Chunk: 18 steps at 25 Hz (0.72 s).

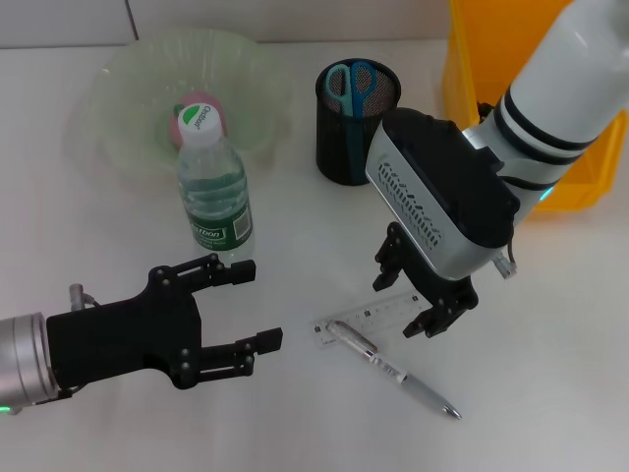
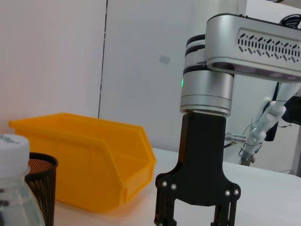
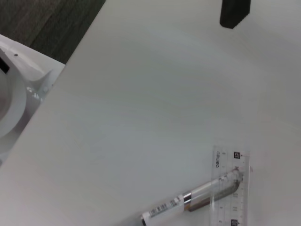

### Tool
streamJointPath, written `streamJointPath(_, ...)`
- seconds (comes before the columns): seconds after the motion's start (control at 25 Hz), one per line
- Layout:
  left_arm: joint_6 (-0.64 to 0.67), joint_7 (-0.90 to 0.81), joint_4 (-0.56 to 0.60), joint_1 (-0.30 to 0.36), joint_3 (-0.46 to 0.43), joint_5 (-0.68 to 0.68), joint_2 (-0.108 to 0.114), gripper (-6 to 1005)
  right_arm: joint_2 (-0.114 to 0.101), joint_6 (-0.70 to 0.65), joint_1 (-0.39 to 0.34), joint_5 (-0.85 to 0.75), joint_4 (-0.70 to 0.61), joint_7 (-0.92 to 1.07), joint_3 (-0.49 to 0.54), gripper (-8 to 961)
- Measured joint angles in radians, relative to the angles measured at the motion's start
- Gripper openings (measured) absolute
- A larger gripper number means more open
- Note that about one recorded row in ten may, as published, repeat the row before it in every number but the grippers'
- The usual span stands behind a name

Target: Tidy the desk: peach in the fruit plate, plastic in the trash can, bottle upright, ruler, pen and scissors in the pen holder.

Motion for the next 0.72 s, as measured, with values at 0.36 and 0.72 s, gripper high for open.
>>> streamJointPath(0.36,0.004,-0.003,0.0,-0.003,0.0,0.0,0.001,799,0.001,0.035,0.056,0.025,0.109,-0.023,0.007,586)
streamJointPath(0.72,0.003,-0.003,0.0,-0.008,0.0,0.0,-0.001,799,0.002,0.096,0.093,0.043,0.202,-0.033,0.003,584)
